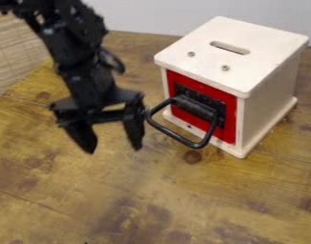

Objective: Open the drawer

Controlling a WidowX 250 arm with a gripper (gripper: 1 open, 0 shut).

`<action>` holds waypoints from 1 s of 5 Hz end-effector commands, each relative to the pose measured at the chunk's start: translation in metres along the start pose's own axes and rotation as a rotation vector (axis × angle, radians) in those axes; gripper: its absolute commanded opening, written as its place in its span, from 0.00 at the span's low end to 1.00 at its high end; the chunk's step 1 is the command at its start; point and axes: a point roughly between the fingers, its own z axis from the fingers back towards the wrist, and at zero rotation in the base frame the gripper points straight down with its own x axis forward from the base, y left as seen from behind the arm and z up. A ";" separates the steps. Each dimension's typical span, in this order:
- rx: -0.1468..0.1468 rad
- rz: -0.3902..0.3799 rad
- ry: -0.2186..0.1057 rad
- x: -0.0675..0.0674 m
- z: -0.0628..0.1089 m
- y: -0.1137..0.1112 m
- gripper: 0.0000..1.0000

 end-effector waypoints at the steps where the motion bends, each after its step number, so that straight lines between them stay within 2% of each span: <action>1: -0.054 0.053 -0.089 0.009 0.012 -0.013 1.00; 2: -0.060 0.042 -0.100 0.008 0.004 -0.013 1.00; 3: -0.068 0.081 -0.129 0.011 0.001 -0.018 1.00; 4: -0.074 0.148 -0.154 0.014 -0.002 -0.026 1.00; 5: -0.074 0.260 -0.180 0.019 -0.010 -0.039 1.00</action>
